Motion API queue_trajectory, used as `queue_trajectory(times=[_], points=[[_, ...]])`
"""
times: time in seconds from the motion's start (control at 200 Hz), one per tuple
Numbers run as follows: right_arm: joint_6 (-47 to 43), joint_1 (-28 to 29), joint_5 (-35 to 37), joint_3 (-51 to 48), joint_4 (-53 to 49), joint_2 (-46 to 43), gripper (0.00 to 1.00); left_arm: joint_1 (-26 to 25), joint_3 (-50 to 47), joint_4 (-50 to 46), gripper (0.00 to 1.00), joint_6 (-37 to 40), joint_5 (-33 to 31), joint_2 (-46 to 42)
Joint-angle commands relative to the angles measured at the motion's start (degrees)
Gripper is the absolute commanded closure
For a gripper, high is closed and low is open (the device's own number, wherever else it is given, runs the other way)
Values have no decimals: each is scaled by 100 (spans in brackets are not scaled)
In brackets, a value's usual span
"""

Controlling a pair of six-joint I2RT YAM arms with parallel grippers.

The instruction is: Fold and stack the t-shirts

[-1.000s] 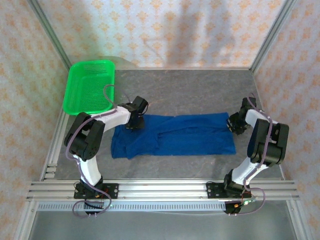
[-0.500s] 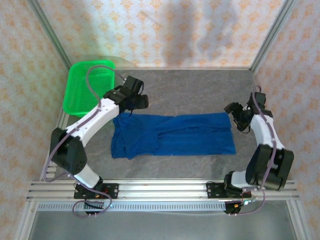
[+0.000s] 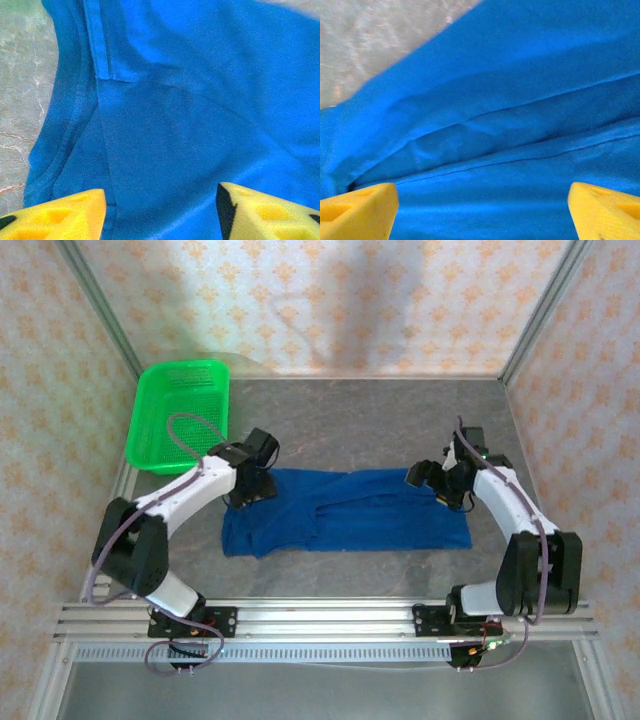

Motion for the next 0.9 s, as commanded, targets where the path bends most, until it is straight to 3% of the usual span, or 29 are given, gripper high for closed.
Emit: queue_trajectory(times=[0.0, 0.235, 0.445, 0.751, 0.896], points=[[118, 35, 663, -136, -75, 193, 12, 31, -71, 254, 42, -237, -194, 447], [485, 143, 997, -457, 27, 605, 12, 30, 777, 254, 49, 54, -208, 1980], [1096, 429, 956, -1033, 176, 338, 12, 41, 2391, -46, 52, 455, -232, 3351], [2885, 1800, 845, -1722, 461, -313, 11, 94, 5994, -915, 52, 1298, -23, 5551], [3890, 2618, 820, -1882, 861, -415, 11, 238, 8369, -1323, 49, 1605, 728, 6838]])
